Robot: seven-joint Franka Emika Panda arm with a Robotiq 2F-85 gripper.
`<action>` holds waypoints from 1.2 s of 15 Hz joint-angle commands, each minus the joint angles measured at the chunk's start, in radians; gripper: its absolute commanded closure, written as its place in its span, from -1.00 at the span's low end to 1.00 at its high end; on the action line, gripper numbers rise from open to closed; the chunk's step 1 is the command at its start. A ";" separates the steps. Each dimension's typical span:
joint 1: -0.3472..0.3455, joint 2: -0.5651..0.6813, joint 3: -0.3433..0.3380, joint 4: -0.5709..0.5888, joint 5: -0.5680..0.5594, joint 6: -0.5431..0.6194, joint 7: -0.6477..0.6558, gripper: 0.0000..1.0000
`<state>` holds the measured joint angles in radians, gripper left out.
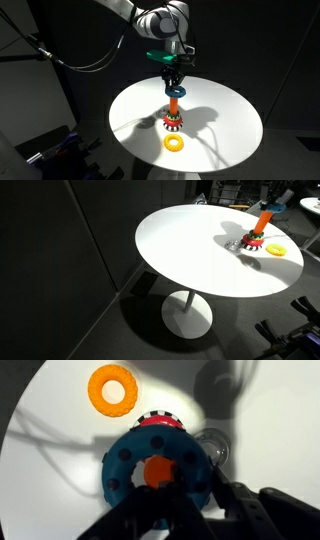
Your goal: Put the blue ring around the orange rod
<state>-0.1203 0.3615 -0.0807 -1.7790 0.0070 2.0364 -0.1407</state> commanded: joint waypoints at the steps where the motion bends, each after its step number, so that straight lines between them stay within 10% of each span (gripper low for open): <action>1: -0.004 -0.013 0.006 -0.003 0.008 -0.010 0.000 0.78; 18: -0.010 -0.041 0.008 -0.023 0.019 -0.012 -0.010 0.78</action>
<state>-0.1206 0.3573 -0.0785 -1.7821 0.0117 2.0363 -0.1417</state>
